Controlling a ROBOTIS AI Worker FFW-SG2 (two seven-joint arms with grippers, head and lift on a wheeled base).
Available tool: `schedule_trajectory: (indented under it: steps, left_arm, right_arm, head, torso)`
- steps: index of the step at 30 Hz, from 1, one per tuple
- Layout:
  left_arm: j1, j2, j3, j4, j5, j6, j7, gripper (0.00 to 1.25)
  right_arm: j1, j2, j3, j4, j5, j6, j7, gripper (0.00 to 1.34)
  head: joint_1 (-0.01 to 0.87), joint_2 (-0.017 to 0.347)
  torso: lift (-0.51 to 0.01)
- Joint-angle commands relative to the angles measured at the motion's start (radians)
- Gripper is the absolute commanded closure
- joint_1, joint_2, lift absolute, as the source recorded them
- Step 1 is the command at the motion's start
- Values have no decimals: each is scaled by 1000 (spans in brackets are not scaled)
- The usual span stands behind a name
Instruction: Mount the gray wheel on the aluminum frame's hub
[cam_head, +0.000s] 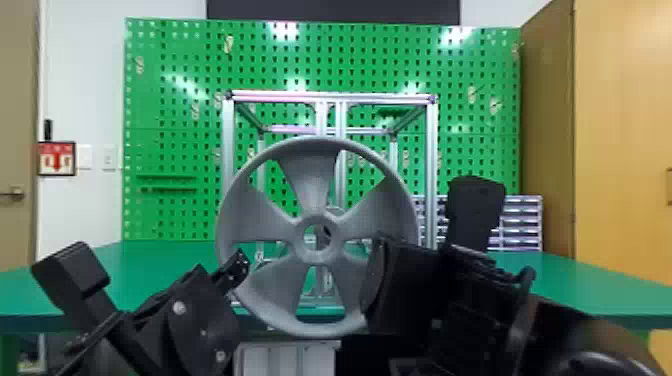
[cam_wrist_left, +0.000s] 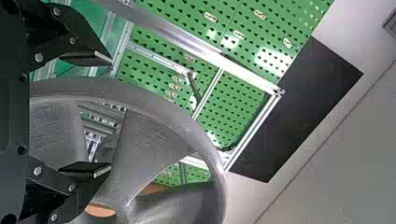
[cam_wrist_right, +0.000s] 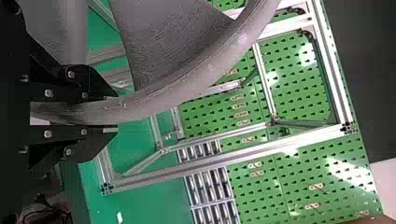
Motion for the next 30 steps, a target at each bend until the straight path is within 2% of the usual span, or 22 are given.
schedule_trajectory:
  steps: [1, 30]
  left_arm:
    - [-12, -3, 2, 21, -15, -9, 0, 453]
    - [-115, -31, -35, 159, -72, -32, 5, 458]
  right_arm:
    - [1, 0, 4, -3, -4, -5, 2, 1225]
    - [4, -2, 24, -7, -6, -25, 17, 1223]
  head:
    - [-5, 6]
    - [-5, 6]
  torso:
    - [-499]
    - [-499]
